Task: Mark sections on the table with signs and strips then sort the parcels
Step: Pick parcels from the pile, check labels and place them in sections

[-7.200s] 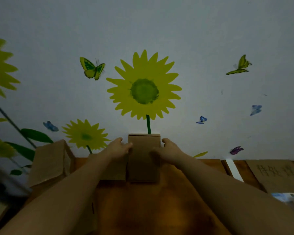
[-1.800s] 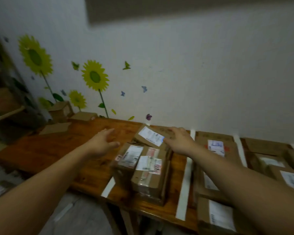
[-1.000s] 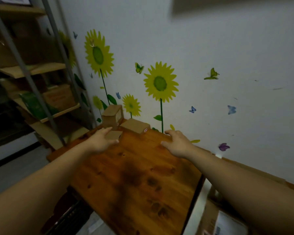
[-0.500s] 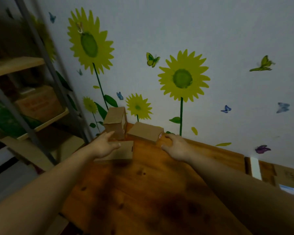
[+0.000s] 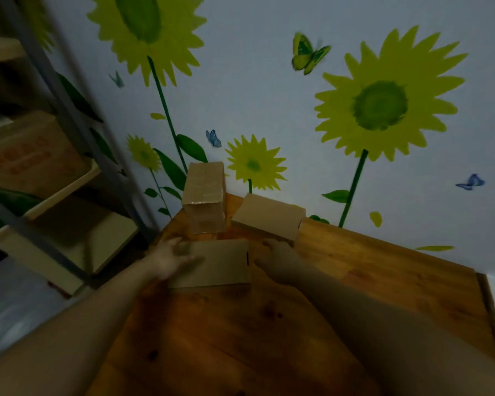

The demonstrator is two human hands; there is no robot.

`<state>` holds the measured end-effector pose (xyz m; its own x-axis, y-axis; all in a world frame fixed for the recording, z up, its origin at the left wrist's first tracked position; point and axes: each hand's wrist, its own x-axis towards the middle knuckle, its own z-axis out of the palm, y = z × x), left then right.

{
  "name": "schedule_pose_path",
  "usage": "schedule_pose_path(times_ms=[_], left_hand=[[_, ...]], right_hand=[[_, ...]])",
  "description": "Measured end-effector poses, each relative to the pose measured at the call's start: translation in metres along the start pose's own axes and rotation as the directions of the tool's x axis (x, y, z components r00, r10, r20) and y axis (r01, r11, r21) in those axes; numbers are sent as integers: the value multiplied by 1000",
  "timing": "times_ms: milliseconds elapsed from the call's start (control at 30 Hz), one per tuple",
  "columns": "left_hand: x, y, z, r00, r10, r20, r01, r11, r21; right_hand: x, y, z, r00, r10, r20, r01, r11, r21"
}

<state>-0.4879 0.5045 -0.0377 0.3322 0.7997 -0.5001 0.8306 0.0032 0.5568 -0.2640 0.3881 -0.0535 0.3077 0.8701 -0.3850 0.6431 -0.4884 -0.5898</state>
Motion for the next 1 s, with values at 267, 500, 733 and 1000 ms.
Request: schedule_pose_path(times_ms=[267,500,733,1000], left_hand=[[30,-36,27,972,-186,145,195,979,-52],[16,-26,19,992,-15,125,24,997,-68],[-16,6,-3,944,328,-24,-327,945,26],[-63,49,-11,828,546,-132,-561,803,-202]], right_hand=[[36,6,76,945,146,292,-213,953,214],[12,5,66,979,190,79,-205,937,284],[-51,-11,24,895,220,-389,-85,938,335],[-133,-22,-21,695,294,-656,55,888,456]])
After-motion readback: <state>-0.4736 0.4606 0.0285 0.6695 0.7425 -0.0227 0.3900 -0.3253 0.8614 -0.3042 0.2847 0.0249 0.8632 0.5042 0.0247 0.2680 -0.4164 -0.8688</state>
